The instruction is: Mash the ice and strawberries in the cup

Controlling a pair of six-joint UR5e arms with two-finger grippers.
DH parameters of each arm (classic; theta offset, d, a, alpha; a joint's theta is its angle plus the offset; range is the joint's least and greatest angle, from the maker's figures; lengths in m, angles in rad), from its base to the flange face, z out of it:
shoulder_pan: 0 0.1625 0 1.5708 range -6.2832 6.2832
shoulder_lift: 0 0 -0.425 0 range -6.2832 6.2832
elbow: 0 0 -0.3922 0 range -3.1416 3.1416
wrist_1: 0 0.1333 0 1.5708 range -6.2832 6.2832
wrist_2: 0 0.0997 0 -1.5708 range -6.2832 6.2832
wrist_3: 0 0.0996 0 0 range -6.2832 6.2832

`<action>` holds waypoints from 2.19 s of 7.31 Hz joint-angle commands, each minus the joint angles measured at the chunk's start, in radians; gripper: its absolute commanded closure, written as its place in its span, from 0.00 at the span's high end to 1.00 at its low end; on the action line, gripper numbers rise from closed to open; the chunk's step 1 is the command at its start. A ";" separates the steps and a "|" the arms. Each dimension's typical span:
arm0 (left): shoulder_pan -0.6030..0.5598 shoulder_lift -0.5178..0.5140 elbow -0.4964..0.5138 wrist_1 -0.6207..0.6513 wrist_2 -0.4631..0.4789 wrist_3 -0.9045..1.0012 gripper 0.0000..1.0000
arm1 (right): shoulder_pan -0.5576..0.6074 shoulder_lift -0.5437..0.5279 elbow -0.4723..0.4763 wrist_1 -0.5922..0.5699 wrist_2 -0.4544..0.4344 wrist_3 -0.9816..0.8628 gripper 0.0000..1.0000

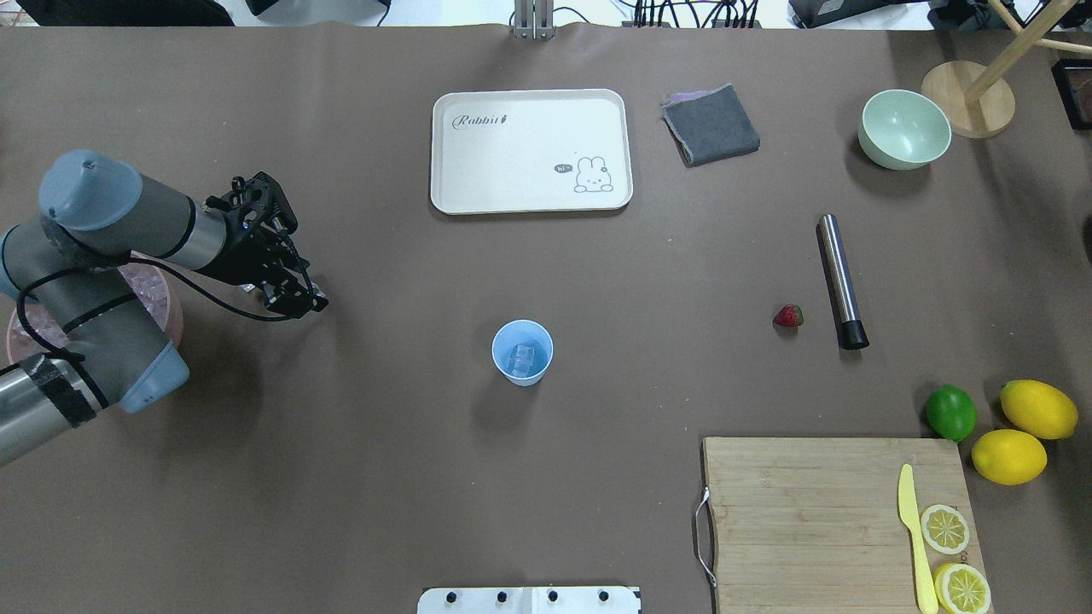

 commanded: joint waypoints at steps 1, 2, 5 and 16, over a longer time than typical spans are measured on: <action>0.002 0.019 -0.012 0.000 0.000 -0.010 0.23 | 0.001 -0.001 -0.001 -0.001 -0.001 0.000 1.00; 0.001 0.031 -0.022 0.000 -0.006 -0.010 0.00 | 0.001 -0.003 -0.001 -0.001 -0.001 0.000 1.00; -0.019 0.024 -0.107 0.004 -0.017 -0.013 0.00 | -0.001 -0.003 -0.004 -0.001 -0.001 0.000 1.00; 0.211 -0.184 -0.200 0.000 0.159 -0.343 0.00 | 0.001 -0.004 0.005 0.002 -0.003 0.000 1.00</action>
